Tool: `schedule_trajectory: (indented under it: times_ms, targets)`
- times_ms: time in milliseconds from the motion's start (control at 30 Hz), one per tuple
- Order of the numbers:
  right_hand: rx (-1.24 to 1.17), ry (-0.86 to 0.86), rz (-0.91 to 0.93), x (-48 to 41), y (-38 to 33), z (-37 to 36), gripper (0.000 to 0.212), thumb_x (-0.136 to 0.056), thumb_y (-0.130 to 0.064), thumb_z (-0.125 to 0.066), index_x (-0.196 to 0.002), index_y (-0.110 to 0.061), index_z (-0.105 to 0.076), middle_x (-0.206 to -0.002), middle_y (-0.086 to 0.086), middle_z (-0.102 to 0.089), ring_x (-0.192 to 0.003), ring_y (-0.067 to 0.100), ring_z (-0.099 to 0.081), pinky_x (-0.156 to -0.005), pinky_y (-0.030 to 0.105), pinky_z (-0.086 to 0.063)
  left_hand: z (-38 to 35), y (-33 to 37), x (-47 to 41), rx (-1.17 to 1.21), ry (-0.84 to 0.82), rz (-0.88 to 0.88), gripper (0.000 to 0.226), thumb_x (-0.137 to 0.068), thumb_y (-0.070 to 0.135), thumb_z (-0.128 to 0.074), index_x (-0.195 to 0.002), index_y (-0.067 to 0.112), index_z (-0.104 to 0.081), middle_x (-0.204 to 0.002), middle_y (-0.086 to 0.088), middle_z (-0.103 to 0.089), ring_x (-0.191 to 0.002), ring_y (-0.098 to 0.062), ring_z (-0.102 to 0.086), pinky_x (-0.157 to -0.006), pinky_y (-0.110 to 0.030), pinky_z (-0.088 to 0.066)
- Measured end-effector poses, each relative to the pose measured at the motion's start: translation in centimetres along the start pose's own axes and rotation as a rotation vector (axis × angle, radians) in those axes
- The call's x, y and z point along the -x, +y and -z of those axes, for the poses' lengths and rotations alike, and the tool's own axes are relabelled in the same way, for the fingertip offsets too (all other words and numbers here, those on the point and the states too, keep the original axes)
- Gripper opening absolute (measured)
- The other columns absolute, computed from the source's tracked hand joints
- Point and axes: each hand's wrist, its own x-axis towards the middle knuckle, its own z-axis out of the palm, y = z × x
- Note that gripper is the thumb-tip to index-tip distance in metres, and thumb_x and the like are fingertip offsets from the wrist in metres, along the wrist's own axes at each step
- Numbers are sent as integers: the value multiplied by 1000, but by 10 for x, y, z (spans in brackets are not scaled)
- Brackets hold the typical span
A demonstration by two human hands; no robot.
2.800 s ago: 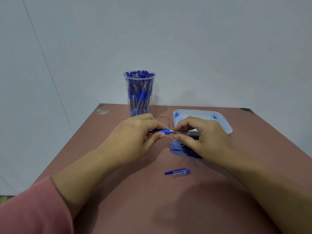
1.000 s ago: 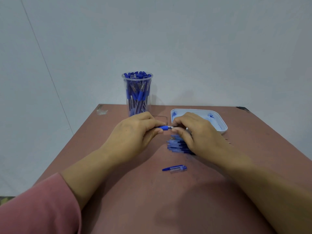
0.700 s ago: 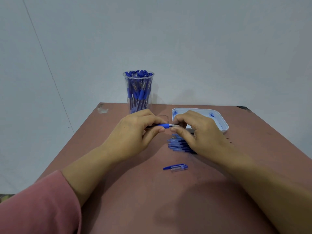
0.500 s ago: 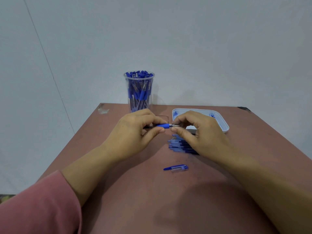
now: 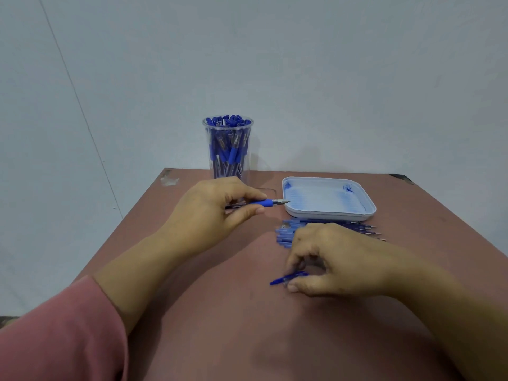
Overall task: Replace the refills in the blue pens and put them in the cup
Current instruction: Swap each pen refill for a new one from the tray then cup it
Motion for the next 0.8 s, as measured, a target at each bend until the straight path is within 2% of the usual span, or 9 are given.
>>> schedule_trajectory:
  times_ms: [100, 167, 200, 267, 333, 400, 533, 667, 800]
  targets:
    - [-31, 109, -58, 3, 2, 4, 12, -83, -44, -65, -88, -34, -65, -85, -15, -62, -81, 3, -57, -71, 19, -47, 0, -2, 0, -21, -16, 14, 19, -89, 38, -68, -106, 31, -74, -84, 26, -60, -78, 3, -57, -68, -11, -42]
    - [-132, 327, -145, 2, 11, 7, 9, -80, -47, -62, -83, -39, -61, -76, -12, -64, -69, 5, -58, -63, 21, -49, 0, -2, 1, -18, -27, 21, 17, -89, 35, -69, -105, 32, -73, -84, 22, -61, -77, -1, -58, -65, -16, -45]
    - [-125, 447, -172, 1, 20, 8, 9, -79, -50, -61, -81, -41, -59, -74, -10, -63, -67, 6, -57, -61, 23, -49, -1, -2, 1, -16, -35, 21, 17, -89, 35, -69, -105, 33, -73, -84, 19, -62, -76, -4, -59, -65, -20, -47]
    - [-44, 576, -202, -3, 31, 10, 6, -82, -44, -61, -81, -42, -55, -73, -11, -61, -71, 4, -55, -60, 18, -43, -2, -2, 1, -11, -49, 17, 19, -89, 38, -66, -105, 33, -73, -86, 15, -64, -76, -8, -60, -65, -28, -50]
    - [0, 608, -212, -6, 34, 8, 10, -87, -31, -65, -88, -38, -57, -77, -21, -57, -76, -1, -54, -62, 9, -37, -2, -2, 2, 5, -54, 19, 21, -88, 40, -63, -105, 33, -73, -86, 14, -64, -75, -9, -61, -65, -33, -51]
    - [-20, 639, -218, -9, 32, 7, 9, -88, -25, -66, -93, -31, -61, -80, -25, -55, -78, -2, -55, -66, 8, -37, -2, -2, 2, 9, -52, 14, 21, -88, 40, -63, -105, 32, -74, -86, 14, -64, -75, -8, -61, -65, -33, -51]
    - [-129, 625, -138, -13, 26, 2, 20, -84, -31, -69, -85, -47, -57, -84, -18, -63, -82, 5, -59, -72, 18, -46, -1, 0, 1, 22, -51, 10, 17, -89, 34, -69, -105, 30, -74, -85, 16, -64, -75, -5, -60, -66, -24, -49]
    - [-209, 626, -79, -17, 20, -2, 26, -84, -30, -71, -84, -51, -56, -90, -25, -63, -85, 0, -59, -72, 7, -41, 0, 2, 1, 35, -46, -1, 16, -88, 31, -70, -104, 29, -75, -85, 17, -64, -75, -5, -59, -66, -17, -45]
    - [-274, 621, -44, -21, 16, -5, 23, -83, -30, -71, -85, -50, -59, -90, -22, -65, -83, 2, -61, -74, 8, -42, -2, 5, 1, 59, -44, -28, 18, -88, 34, -68, -103, 27, -75, -86, 14, -65, -74, -6, -59, -67, -15, -44]
